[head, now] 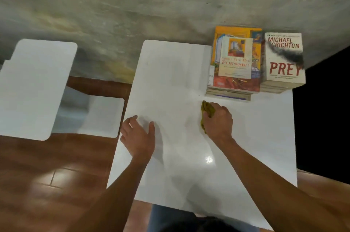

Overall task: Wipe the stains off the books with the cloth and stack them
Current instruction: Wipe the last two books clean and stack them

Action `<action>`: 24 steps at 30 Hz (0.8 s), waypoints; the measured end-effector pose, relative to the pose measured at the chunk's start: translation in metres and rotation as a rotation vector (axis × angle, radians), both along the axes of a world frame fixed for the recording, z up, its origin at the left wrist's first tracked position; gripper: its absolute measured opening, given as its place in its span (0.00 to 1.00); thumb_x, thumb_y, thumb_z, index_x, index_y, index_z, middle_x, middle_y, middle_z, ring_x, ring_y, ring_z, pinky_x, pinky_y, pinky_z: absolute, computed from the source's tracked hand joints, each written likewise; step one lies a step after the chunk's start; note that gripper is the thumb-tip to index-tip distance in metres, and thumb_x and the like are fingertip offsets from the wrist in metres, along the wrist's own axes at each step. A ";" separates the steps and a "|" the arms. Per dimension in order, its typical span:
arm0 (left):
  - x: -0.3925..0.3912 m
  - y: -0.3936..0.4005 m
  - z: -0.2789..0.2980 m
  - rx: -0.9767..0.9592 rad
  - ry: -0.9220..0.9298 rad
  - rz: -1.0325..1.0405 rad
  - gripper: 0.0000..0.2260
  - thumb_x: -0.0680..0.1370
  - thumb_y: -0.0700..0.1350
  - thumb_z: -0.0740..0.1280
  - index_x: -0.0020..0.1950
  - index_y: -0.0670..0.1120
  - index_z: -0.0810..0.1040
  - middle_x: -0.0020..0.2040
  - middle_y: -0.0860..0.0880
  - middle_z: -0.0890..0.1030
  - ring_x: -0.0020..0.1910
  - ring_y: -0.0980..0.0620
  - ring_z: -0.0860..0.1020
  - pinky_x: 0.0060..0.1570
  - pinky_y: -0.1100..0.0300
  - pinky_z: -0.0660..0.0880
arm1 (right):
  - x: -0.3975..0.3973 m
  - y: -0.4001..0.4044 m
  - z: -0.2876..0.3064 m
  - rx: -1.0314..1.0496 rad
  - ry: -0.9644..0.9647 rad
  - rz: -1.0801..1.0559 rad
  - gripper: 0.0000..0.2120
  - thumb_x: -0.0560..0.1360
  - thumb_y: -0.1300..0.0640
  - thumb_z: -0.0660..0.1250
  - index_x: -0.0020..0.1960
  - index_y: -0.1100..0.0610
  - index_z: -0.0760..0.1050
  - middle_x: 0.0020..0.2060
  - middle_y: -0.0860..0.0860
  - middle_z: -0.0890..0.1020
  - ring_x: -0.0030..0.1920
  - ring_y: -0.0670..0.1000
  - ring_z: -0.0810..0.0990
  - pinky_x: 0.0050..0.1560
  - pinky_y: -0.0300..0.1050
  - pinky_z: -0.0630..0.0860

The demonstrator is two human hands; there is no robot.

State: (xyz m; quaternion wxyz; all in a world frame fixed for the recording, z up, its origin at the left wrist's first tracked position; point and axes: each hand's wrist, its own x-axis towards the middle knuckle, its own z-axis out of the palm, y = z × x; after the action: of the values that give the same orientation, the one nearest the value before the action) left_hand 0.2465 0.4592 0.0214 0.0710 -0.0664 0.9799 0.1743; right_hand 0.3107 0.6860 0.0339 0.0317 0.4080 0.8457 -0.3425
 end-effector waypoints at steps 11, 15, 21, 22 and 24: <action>-0.076 -0.062 -0.023 0.220 -0.523 0.047 0.39 0.72 0.68 0.70 0.69 0.40 0.69 0.61 0.45 0.79 0.61 0.41 0.78 0.59 0.51 0.72 | -0.090 -0.088 -0.019 0.235 0.028 0.197 0.17 0.76 0.59 0.70 0.65 0.57 0.77 0.51 0.59 0.81 0.48 0.62 0.78 0.48 0.53 0.77; -0.081 -0.063 -0.023 0.205 -0.571 0.028 0.40 0.70 0.71 0.69 0.65 0.39 0.69 0.50 0.45 0.79 0.54 0.42 0.80 0.57 0.50 0.77 | -0.099 -0.079 -0.023 0.387 -0.026 0.225 0.18 0.76 0.62 0.69 0.65 0.58 0.76 0.52 0.61 0.79 0.49 0.64 0.77 0.50 0.55 0.77; -0.079 -0.060 -0.021 0.237 -0.560 0.047 0.46 0.68 0.74 0.67 0.70 0.38 0.66 0.58 0.40 0.80 0.57 0.41 0.80 0.61 0.45 0.76 | -0.111 -0.041 -0.029 0.493 -0.310 0.156 0.23 0.76 0.62 0.67 0.70 0.60 0.68 0.61 0.64 0.75 0.62 0.65 0.73 0.64 0.55 0.70; -0.078 -0.060 -0.020 0.239 -0.543 0.034 0.45 0.69 0.73 0.67 0.70 0.38 0.67 0.60 0.40 0.79 0.59 0.40 0.79 0.62 0.45 0.75 | -0.109 -0.046 -0.030 0.499 -0.320 0.152 0.23 0.76 0.62 0.67 0.71 0.60 0.67 0.61 0.64 0.75 0.62 0.65 0.73 0.65 0.55 0.69; -0.078 -0.061 -0.020 0.250 -0.523 0.030 0.43 0.71 0.71 0.67 0.70 0.38 0.67 0.60 0.40 0.79 0.60 0.41 0.79 0.63 0.45 0.75 | -0.105 -0.057 -0.031 0.488 -0.324 0.128 0.24 0.76 0.63 0.66 0.71 0.61 0.67 0.60 0.64 0.75 0.60 0.66 0.73 0.62 0.55 0.71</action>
State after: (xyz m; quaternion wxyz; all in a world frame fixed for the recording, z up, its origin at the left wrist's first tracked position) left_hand 0.1684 0.3980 0.0012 0.3264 -0.1146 0.8981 0.2717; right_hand 0.2061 0.6289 0.0030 0.0886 0.3986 0.9110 -0.0568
